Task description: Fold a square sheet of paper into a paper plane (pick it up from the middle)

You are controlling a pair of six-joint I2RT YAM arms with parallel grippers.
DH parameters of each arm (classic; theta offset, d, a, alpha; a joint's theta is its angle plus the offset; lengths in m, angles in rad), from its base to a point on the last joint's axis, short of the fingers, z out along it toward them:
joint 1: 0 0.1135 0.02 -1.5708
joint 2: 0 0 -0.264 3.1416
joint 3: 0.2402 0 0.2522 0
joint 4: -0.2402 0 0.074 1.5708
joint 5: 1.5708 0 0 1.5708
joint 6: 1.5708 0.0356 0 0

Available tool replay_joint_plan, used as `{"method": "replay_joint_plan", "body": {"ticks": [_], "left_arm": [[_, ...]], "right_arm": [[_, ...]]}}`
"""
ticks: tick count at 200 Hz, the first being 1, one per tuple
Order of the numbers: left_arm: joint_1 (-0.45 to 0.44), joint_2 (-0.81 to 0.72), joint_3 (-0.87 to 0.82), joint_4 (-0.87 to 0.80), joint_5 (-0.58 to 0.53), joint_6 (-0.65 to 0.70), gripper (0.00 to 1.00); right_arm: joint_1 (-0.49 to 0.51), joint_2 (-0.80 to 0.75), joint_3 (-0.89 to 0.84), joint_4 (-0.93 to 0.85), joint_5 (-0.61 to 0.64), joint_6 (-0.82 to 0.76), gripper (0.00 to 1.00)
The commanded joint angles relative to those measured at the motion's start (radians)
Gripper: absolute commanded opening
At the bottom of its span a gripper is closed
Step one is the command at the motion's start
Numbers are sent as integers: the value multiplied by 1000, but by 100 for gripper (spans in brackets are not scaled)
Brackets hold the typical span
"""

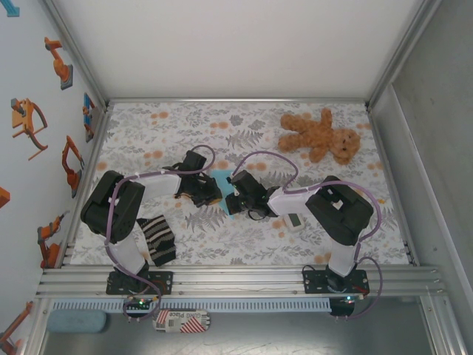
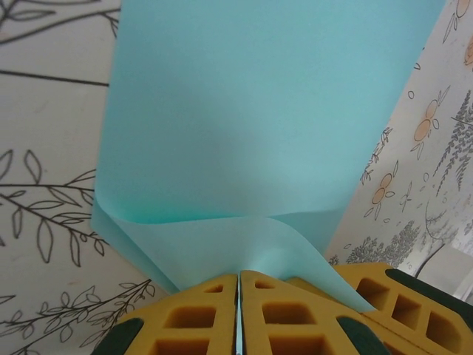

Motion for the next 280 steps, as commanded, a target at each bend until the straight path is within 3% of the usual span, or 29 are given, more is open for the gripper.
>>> {"method": "replay_joint_plan", "body": {"ticks": [1,87,122,187,215,253,280], "left_arm": [[-7,-6,-16,-29,-12,-15,9],[-7,10,-28,-40,-42,-17,9],[-6,31,-41,-43,-63,-18,9],[-5,50,-48,-37,-99,-26,9],[-6,51,-46,-21,-110,-43,8],[-6,46,-47,-14,-137,-61,8],[-6,45,-54,-7,-133,-62,8]], "right_arm": [[-7,30,16,-35,-1,16,0],[-8,15,30,-42,-5,22,0],[-24,-32,36,-19,16,97,19],[-66,-205,36,-156,116,176,40],[-73,-268,11,-193,92,175,38],[-77,-208,44,-207,-135,137,16],[-76,-138,63,-165,-259,146,9]]}}
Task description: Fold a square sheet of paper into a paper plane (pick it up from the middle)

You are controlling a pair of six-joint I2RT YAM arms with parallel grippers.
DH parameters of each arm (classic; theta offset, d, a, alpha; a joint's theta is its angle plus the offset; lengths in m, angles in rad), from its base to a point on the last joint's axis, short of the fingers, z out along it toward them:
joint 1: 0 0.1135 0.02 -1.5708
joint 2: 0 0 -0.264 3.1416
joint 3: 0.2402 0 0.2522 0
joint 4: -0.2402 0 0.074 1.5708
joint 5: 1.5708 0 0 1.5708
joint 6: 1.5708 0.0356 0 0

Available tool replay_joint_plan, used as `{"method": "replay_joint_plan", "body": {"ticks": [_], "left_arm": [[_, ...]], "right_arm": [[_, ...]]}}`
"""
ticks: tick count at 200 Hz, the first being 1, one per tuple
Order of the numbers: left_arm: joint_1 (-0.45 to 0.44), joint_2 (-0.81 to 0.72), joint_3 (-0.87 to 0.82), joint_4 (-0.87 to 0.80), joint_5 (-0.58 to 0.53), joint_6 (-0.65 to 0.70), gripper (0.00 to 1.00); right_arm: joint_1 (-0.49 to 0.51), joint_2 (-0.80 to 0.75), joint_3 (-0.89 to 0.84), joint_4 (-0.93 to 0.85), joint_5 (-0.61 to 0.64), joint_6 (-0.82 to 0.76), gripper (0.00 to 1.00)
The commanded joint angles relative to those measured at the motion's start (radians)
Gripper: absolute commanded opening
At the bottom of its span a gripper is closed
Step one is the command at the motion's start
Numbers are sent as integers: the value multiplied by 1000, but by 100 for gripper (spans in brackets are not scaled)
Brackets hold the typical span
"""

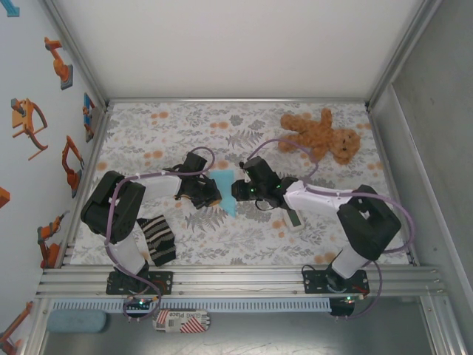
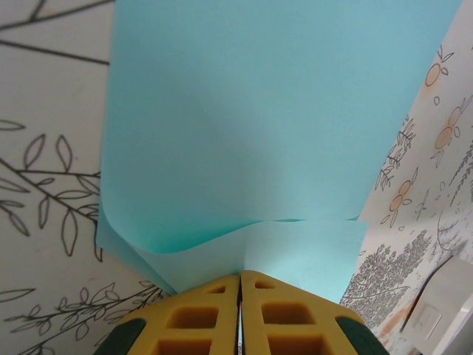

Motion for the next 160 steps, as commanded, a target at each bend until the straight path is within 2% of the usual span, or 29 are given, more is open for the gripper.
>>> {"method": "replay_joint_plan", "body": {"ticks": [1,24,72,160], "left_arm": [[-1,42,-39,-23,-95,-19,8],[-2,43,-44,-18,-91,-19,8],[-1,45,-44,-17,-80,-11,8],[-1,40,-48,-18,-71,-5,8]], "right_arm": [[0,54,36,5,-155,4,9],[3,108,64,14,-217,11,6],[3,188,97,26,-248,24,1],[3,257,141,-49,-256,-7,0]]}}
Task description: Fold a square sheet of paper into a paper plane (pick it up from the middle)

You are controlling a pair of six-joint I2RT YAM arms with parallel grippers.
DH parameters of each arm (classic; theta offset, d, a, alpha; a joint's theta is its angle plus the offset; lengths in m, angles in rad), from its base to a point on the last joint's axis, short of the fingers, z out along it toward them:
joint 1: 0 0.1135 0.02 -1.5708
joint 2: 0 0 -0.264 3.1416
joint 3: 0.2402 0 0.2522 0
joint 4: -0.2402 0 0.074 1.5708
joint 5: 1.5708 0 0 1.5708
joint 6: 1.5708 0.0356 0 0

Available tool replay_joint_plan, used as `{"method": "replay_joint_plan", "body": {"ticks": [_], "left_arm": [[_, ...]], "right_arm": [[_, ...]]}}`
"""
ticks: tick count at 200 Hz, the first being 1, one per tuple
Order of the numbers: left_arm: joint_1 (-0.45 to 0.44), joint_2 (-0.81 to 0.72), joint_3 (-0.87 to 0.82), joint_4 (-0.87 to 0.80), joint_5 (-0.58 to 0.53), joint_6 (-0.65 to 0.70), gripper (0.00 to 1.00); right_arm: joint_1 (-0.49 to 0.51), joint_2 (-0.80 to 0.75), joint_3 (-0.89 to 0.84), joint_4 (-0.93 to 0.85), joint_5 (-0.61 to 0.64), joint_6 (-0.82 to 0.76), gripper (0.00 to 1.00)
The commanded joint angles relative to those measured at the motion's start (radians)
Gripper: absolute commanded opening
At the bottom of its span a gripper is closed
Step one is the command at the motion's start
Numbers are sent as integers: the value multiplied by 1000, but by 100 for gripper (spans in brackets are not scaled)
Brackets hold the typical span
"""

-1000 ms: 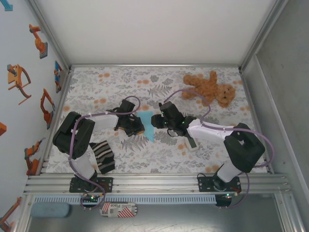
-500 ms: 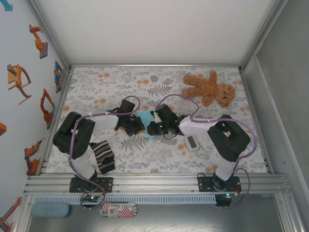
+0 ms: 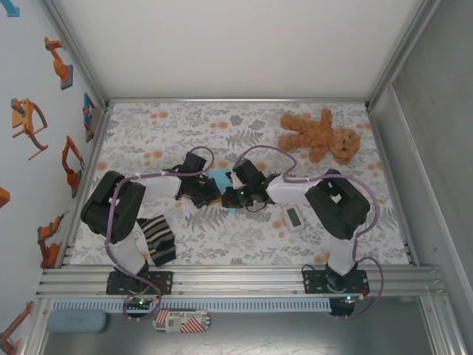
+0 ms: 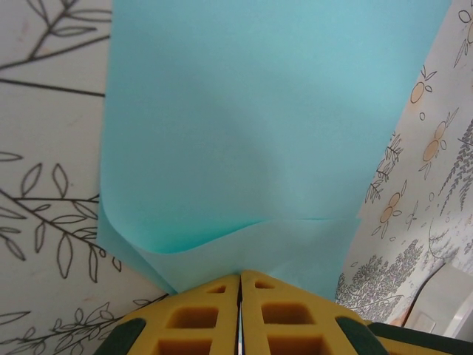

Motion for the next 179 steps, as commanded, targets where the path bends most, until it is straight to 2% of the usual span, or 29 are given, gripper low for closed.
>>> {"method": "replay_joint_plan", "body": {"ticks": [1,81,179], "left_arm": [[-2,40,-35,-57,-66,2,8],[-1,36,-34,-57,-57,7,8],[-1,53,-19,-100,-79,27,8]], "right_arm": [[3,14,28,-36,-14,-17,0],[3,27,32,-79,-24,-37,0],[3,2,28,-165,39,-100,0]]}}
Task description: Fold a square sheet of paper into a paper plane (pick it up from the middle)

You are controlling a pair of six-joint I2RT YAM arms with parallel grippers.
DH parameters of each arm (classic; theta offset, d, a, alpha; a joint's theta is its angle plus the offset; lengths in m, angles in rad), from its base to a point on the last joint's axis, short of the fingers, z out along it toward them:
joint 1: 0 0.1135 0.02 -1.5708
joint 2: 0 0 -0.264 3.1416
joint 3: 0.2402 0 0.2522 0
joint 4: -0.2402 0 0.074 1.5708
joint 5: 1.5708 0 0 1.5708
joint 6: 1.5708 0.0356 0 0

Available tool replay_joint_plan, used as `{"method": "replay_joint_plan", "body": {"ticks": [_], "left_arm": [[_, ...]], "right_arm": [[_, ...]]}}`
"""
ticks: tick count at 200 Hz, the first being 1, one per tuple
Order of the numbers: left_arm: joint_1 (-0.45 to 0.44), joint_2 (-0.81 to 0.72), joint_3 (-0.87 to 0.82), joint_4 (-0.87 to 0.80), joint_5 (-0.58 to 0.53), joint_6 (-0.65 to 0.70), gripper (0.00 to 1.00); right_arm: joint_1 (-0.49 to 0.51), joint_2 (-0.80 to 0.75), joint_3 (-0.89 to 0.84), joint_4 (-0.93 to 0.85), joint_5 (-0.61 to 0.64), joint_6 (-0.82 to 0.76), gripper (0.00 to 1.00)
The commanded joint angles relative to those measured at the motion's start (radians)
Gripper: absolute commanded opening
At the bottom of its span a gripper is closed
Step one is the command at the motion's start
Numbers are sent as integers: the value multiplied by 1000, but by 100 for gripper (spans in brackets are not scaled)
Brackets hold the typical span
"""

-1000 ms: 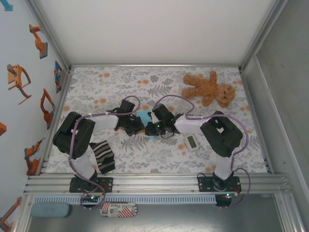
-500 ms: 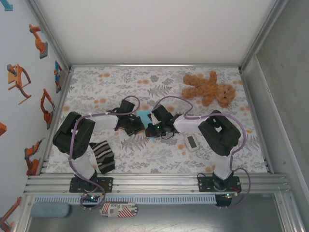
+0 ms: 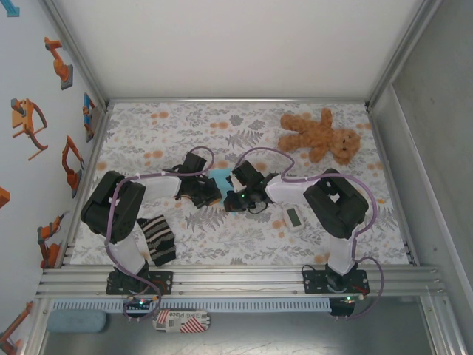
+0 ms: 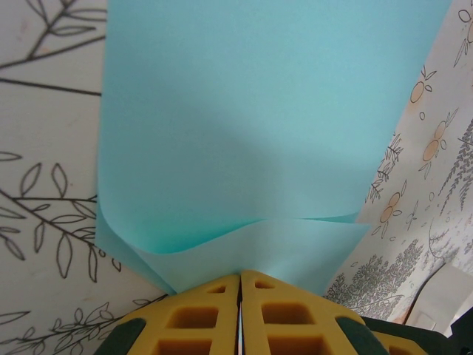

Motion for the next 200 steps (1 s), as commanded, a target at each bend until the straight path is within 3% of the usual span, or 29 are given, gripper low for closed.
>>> {"method": "replay_joint_plan", "body": {"ticks": [1,200], "left_arm": [[-1,54,-19,-100,-78,26,8],[7,95,6,-142,-89,76,8]], "right_arm": [[3,-10,13,-63,38,-34,0],[0,-78,-50,-103,62,-98,0]]}}
